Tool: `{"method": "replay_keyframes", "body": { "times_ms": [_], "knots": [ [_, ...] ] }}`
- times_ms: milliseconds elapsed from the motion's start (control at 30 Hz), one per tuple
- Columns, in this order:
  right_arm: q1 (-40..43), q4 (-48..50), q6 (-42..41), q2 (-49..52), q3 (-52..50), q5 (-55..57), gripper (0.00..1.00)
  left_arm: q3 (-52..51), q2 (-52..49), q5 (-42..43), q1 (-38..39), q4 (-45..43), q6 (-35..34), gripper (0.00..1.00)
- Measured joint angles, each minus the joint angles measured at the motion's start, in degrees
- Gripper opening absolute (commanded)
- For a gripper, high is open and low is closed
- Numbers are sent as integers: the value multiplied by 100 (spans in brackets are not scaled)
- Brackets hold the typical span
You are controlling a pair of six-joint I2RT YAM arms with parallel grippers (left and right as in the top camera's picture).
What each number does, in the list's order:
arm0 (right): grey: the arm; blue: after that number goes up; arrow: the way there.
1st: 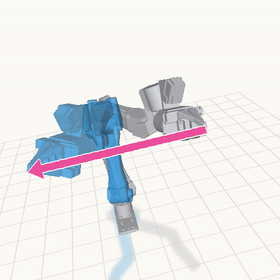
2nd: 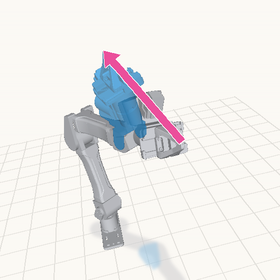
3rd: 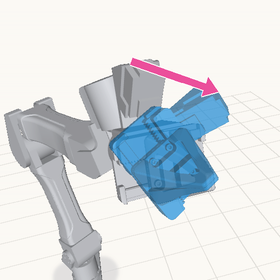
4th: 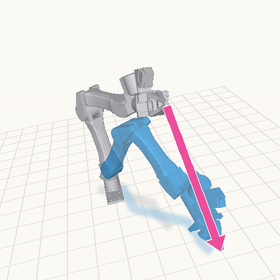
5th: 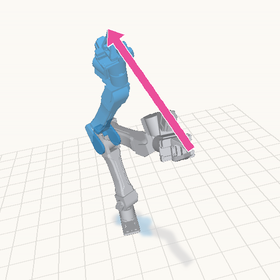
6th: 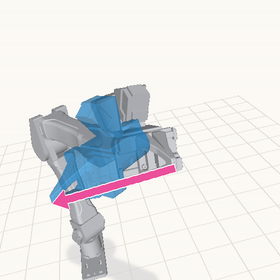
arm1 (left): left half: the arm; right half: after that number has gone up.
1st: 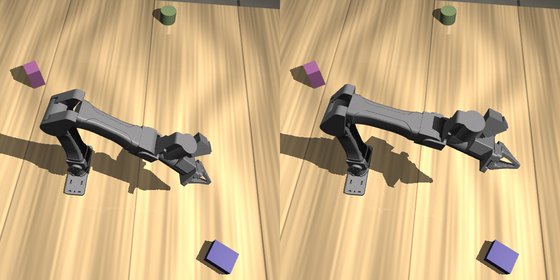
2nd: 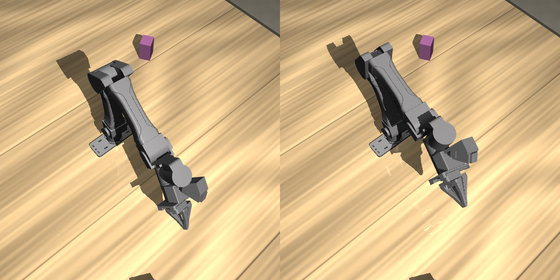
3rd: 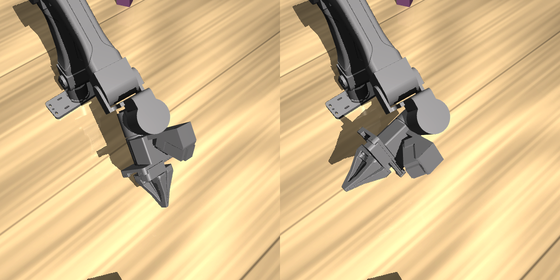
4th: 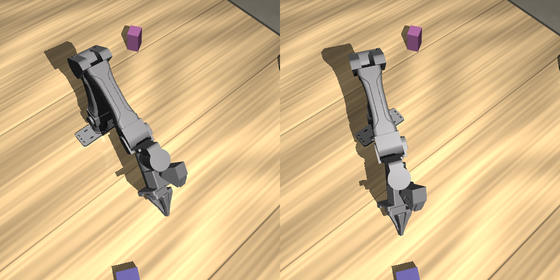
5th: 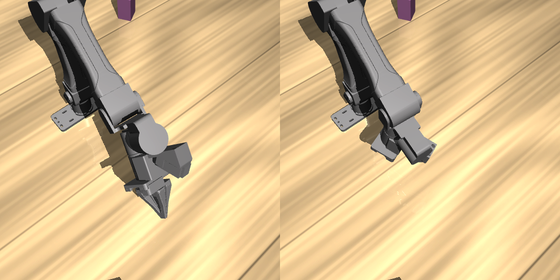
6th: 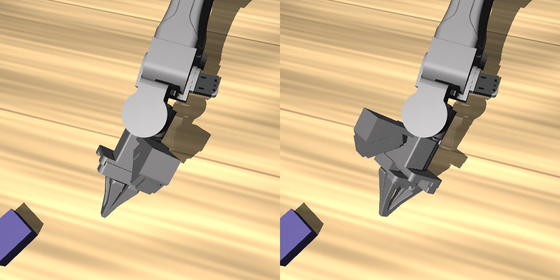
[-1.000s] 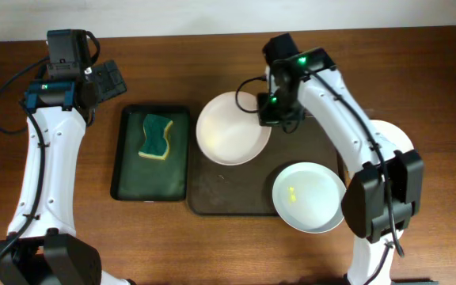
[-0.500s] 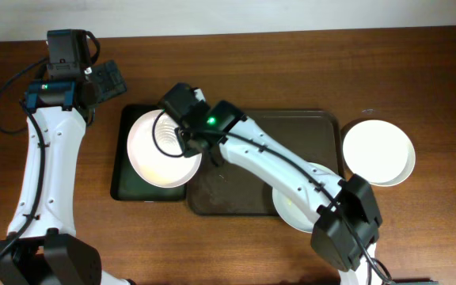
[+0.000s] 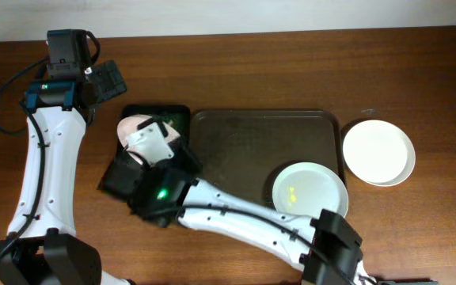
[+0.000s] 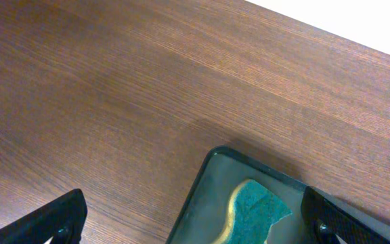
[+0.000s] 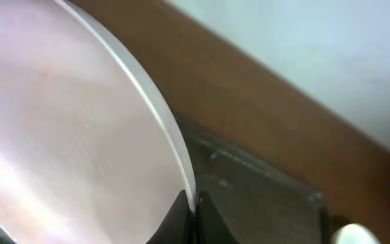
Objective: Clean dirty plates on tray and stack at the side
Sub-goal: 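Lift the cleaned plate with the right gripper and carry it rightward, then set the plate onto the plate stack at right and release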
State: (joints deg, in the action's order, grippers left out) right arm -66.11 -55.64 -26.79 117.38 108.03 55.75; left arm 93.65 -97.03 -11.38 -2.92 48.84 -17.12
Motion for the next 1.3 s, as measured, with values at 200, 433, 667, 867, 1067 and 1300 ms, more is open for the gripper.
{"method": "replay_keyframes", "body": {
  "times_ms": [200, 433, 667, 867, 1067, 1300],
  "knots": [
    [-354, 17, 0, 0, 0, 1351, 4, 0, 0, 0, 0, 0, 0, 99],
    [-345, 17, -240, 0, 0, 1425, 4, 0, 0, 0, 0, 0, 0, 99],
    [1340, 9, -564, -2, 9, -2223, 4, 0, 0, 0, 0, -2, 0, 99],
    [4100, -1156, 229, -2, 42, -6642, 4, 0, -2, 2, 0, 13, 0, 99],
    [7112, -2868, 1121, -2, 57, -7154, 4, 0, -2, 2, 0, 15, 0, 99],
    [9569, -3014, 1611, -26, -605, -7012, 4, 0, -2, 2, 0, 13, 0, 99]
  ]
}}
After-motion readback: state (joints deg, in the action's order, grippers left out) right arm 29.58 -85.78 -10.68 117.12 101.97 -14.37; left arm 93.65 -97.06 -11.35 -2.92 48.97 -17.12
